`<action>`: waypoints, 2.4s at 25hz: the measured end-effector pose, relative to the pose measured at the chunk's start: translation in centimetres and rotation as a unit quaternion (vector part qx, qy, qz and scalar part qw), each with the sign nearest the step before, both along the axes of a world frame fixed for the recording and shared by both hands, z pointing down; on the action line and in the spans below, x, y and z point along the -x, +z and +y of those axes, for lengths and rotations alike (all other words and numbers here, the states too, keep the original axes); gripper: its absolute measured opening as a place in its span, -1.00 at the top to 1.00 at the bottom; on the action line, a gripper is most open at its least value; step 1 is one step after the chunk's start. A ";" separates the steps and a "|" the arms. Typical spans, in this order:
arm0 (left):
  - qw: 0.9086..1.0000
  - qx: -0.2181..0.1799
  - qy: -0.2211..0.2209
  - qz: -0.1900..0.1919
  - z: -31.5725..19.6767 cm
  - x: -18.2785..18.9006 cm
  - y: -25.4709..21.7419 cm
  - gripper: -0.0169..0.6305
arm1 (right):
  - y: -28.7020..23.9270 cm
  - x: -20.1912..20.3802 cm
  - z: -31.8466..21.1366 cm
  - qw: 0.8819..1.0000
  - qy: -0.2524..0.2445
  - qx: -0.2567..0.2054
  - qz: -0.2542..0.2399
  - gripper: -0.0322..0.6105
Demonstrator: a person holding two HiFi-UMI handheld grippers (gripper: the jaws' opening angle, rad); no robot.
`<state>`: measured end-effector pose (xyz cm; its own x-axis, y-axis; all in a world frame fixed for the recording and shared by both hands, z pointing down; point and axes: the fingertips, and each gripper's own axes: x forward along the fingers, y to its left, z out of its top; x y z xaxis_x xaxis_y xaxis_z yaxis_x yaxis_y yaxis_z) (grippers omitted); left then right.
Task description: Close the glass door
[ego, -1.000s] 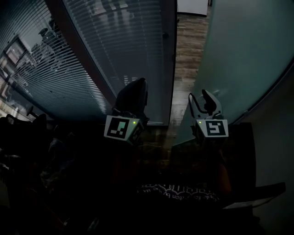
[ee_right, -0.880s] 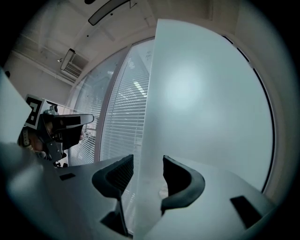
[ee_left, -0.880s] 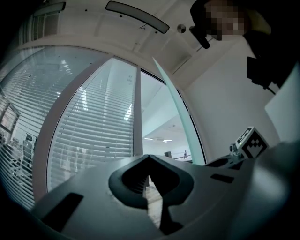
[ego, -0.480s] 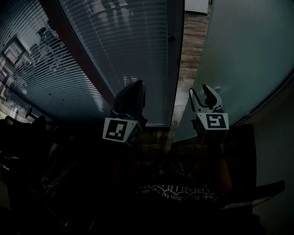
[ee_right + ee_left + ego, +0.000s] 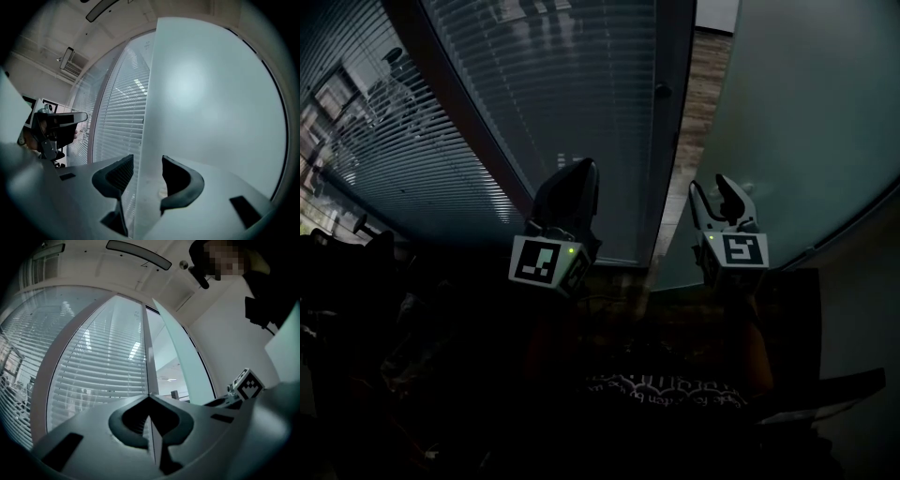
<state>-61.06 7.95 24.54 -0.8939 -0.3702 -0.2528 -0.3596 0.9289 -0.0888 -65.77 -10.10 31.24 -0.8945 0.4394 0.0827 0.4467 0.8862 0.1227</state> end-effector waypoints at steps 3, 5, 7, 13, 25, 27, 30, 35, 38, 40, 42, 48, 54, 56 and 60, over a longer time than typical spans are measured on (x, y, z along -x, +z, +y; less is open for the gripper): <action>1.000 0.000 -0.003 0.001 0.3 0.9 0.4 0.94 | 0.5 0.9 0.4 1.000 -0.006 -0.002 -0.001 0.30; 1.000 -0.003 -0.006 0.000 0.5 1.5 -0.2 0.94 | 0.0 1.5 0.6 1.000 -0.012 -0.012 -0.005 0.30; 1.000 -0.004 -0.008 -0.002 0.5 2.3 -0.8 0.94 | -0.5 2.4 0.6 1.000 -0.014 -0.020 -0.007 0.30; 1.000 -0.005 -0.016 0.010 0.5 6.7 -0.1 0.94 | 0.0 6.9 0.8 0.999 -0.039 -0.030 0.004 0.30; 1.000 -0.006 -0.018 0.007 0.6 7.2 0.2 0.94 | -0.1 7.1 0.9 0.994 -0.104 -0.005 0.024 0.40; 1.000 -0.006 -0.020 0.008 0.7 7.6 0.2 0.94 | -0.1 7.8 0.6 0.995 -0.093 -0.006 0.023 0.54; 1.000 -0.001 -0.023 0.010 0.6 8.2 0.3 0.94 | 0.0 8.5 0.6 0.997 -0.071 -0.016 0.011 0.64; 1.000 0.001 -0.026 0.012 0.6 8.4 0.4 0.94 | 0.0 8.9 0.7 0.998 -0.059 -0.030 0.000 0.64; 0.999 0.002 -0.030 0.013 0.7 8.4 0.4 0.94 | -0.1 9.2 0.9 0.998 -0.059 -0.032 -0.002 0.64; 0.999 0.003 -0.032 0.013 0.8 8.4 0.3 0.94 | -0.2 9.4 0.9 0.998 -0.055 -0.037 -0.003 0.64; 0.999 0.004 -0.035 0.014 1.0 8.5 0.2 0.94 | -0.2 9.8 0.9 0.998 -0.052 -0.039 -0.005 0.64; 0.999 0.007 -0.040 0.018 1.4 9.1 1.1 0.94 | 0.5 11.1 1.0 0.999 -0.041 -0.034 -0.005 0.64; 0.999 0.008 -0.040 0.019 2.0 9.6 1.8 0.94 | 1.0 12.3 1.3 0.999 -0.031 -0.025 -0.001 0.64; 0.999 0.007 -0.040 0.018 2.0 9.8 1.6 0.94 | 0.8 12.6 1.3 0.999 -0.030 -0.028 -0.001 0.64; 0.999 0.005 -0.040 0.018 2.0 10.8 1.1 0.94 | 0.5 13.9 1.5 0.999 -0.031 -0.028 0.005 0.64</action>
